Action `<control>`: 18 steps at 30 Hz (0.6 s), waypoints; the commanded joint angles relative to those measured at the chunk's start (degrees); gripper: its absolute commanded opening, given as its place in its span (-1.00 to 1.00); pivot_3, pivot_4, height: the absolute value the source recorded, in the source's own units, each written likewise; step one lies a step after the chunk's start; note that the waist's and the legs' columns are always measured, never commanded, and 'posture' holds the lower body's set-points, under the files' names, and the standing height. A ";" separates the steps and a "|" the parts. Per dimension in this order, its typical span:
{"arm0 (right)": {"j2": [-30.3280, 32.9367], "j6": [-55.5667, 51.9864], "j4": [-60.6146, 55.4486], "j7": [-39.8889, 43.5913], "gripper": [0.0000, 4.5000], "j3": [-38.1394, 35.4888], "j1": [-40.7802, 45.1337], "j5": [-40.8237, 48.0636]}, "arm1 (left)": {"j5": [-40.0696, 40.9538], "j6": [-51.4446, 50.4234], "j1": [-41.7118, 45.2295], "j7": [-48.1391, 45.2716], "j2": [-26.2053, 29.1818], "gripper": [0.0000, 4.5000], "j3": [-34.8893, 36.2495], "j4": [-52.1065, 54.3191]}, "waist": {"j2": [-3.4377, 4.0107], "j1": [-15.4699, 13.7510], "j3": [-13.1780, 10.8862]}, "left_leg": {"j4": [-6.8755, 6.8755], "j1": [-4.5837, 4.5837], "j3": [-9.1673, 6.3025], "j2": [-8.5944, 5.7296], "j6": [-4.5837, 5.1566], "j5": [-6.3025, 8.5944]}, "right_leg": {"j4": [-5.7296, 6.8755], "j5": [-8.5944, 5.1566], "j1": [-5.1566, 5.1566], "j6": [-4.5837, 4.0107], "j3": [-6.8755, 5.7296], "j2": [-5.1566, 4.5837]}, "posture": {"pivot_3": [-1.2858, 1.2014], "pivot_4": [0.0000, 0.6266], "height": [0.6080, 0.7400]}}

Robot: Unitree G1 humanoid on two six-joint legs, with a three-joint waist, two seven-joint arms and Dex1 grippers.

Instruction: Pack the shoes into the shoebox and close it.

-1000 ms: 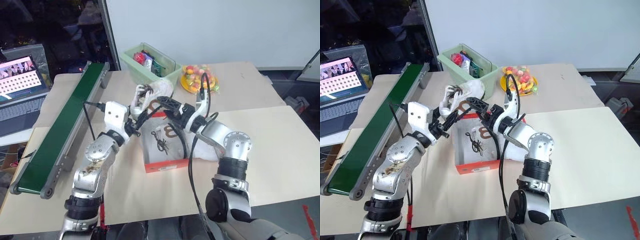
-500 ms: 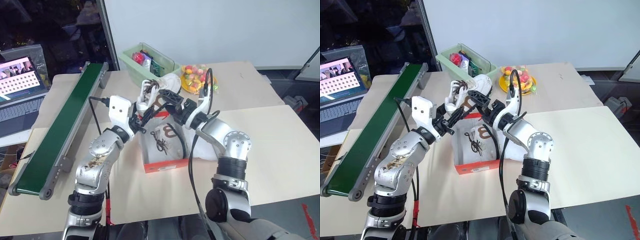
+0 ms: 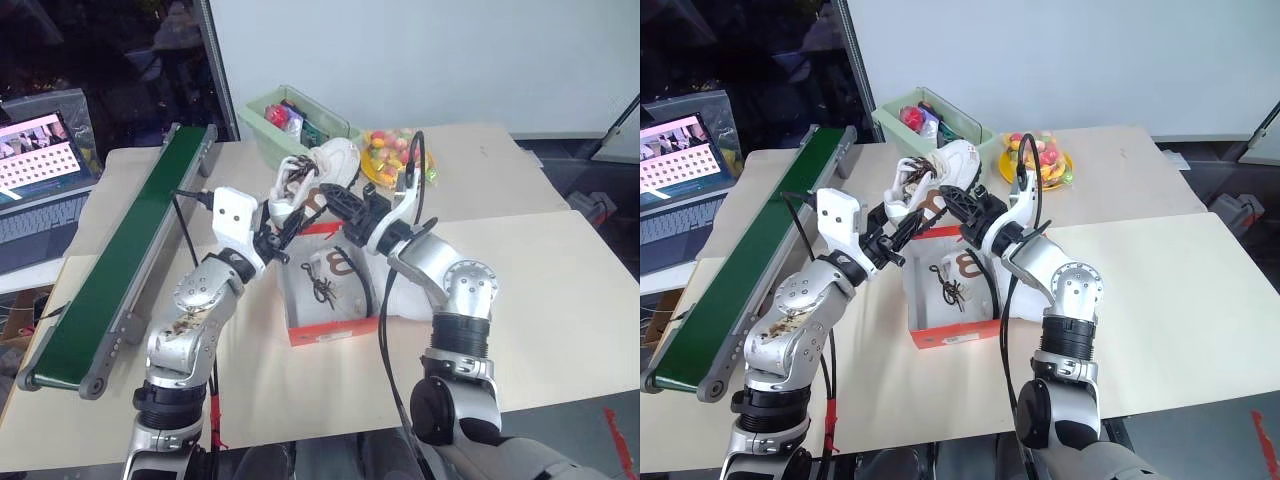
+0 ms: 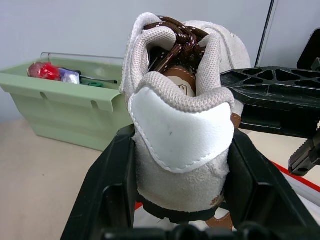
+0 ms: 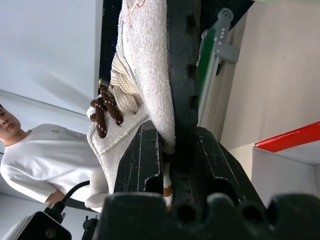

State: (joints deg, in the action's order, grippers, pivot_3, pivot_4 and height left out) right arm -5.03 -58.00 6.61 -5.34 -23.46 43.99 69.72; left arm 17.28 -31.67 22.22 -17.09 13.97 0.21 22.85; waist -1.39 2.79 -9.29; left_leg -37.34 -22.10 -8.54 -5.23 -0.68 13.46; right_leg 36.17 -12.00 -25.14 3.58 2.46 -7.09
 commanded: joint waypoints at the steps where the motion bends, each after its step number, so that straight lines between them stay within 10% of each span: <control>1: -2.28 0.65 -3.06 0.30 -0.85 1.56 3.30 4.59 | 0.29 0.29 0.60 -1.22 0.60 -0.07 -1.01 2.02 | 0.00 0.01 0.00 | 0.00 0.00 0.00 0.00 0.00 0.00 | 0.00 0.00 0.00 0.00 0.00 0.00 | 0.03 -0.52 1.00; 4: -2.47 2.09 -3.19 -0.59 -0.85 1.29 3.66 5.60 | -0.22 2.16 0.06 -2.98 1.68 -0.07 -2.12 2.00 | 0.00 0.01 0.00 | 0.00 0.00 0.00 0.00 0.00 0.00 | 0.00 0.00 0.00 0.00 0.00 0.00 | 0.03 -0.52 1.00; 11: -2.15 6.39 -3.40 -2.48 -0.85 0.57 4.38 6.49 | 0.14 2.40 0.13 -4.53 2.73 0.98 -3.26 2.76 | 0.00 -0.02 0.00 | 0.00 0.00 0.00 0.00 0.00 0.00 | 0.00 0.00 0.00 0.00 0.00 0.00 | 0.03 -0.52 1.00; 18: 4.03 12.04 1.13 -0.46 -0.85 -1.17 7.57 1.84 | 2.34 0.83 -0.75 -5.00 5.55 0.98 1.74 4.48 | 0.03 0.06 -0.02 | 0.00 0.00 0.00 -0.01 0.00 0.00 | 0.01 0.00 -0.02 0.00 0.00 0.01 | 0.03 -0.52 1.00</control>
State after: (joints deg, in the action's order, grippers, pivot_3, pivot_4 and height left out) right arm -2.73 -47.91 7.75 -7.86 -24.05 49.66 72.13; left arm 18.20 -30.21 21.62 -21.52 18.50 -0.27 24.00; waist -1.37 2.84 -9.30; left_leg -37.34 -22.11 -8.54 -5.24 -0.67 13.46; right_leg 36.17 -12.00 -25.15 3.58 2.46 -7.08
